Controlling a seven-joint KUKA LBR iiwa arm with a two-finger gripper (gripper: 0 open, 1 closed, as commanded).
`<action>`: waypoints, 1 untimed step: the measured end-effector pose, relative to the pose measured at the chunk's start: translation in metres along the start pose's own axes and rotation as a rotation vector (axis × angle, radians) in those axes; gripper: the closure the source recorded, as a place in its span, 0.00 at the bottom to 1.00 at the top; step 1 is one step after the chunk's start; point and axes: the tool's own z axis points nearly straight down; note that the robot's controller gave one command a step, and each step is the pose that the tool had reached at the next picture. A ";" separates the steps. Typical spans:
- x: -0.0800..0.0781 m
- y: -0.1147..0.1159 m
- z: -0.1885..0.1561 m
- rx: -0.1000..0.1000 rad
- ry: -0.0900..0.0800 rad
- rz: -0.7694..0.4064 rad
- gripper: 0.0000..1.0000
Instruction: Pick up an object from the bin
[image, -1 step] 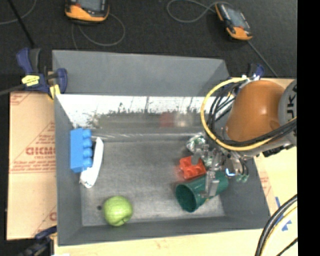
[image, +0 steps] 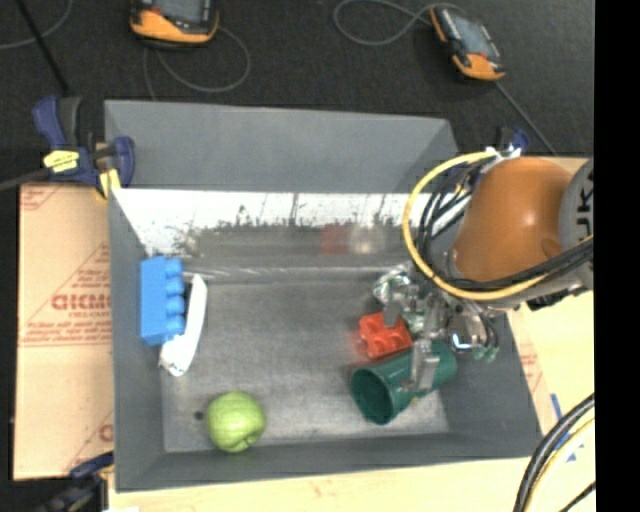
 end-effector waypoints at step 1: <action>0.020 -0.004 0.046 0.000 -0.004 -0.077 0.00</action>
Offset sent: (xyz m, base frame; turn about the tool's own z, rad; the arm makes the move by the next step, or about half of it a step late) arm -0.0224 0.0041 -0.0683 0.0341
